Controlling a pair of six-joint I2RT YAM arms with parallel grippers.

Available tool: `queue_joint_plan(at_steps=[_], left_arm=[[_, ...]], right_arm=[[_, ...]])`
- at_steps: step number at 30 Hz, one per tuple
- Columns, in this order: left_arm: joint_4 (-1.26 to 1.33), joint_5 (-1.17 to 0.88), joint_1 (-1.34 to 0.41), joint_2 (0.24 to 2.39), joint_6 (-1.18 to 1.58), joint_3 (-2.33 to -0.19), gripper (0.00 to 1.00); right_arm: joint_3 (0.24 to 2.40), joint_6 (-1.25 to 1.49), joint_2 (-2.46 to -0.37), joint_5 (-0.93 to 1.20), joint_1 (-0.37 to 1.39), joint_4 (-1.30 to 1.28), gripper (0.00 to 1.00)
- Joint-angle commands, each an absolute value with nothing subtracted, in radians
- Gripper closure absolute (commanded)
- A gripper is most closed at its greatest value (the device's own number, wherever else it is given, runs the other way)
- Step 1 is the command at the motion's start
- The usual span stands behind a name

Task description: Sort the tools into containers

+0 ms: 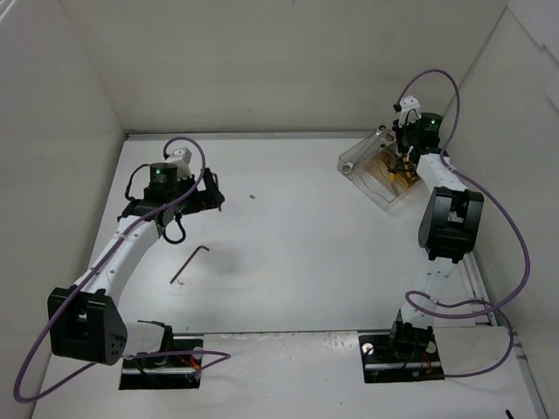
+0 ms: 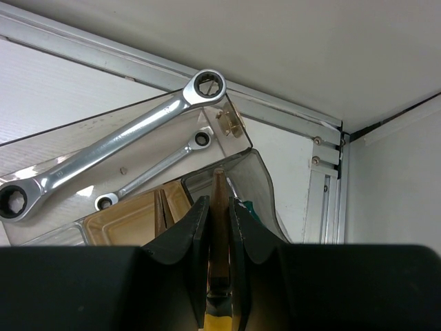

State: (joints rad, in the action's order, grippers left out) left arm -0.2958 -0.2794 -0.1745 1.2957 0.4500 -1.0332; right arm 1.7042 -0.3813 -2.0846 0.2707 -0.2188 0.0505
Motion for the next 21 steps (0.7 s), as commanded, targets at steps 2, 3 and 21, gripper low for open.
queue_joint_plan(at_steps=[2, 3, 21], left_arm=[[-0.262, -0.278, -0.167, 1.275, 0.457, -1.057, 0.0], [-0.265, -0.275, -0.167, 1.272, 0.459, -1.055, 0.0], [-0.25, -0.284, -0.186, 1.29, 0.482, -1.043, 0.0]], right_arm=[[1.735, -0.416, -2.086, 0.259, -0.23, 0.181, 1.0], [1.735, -0.419, -2.092, 0.261, -0.232, 0.181, 1.0], [1.703, -0.471, -2.105, 0.232, -0.232, 0.209, 0.84]])
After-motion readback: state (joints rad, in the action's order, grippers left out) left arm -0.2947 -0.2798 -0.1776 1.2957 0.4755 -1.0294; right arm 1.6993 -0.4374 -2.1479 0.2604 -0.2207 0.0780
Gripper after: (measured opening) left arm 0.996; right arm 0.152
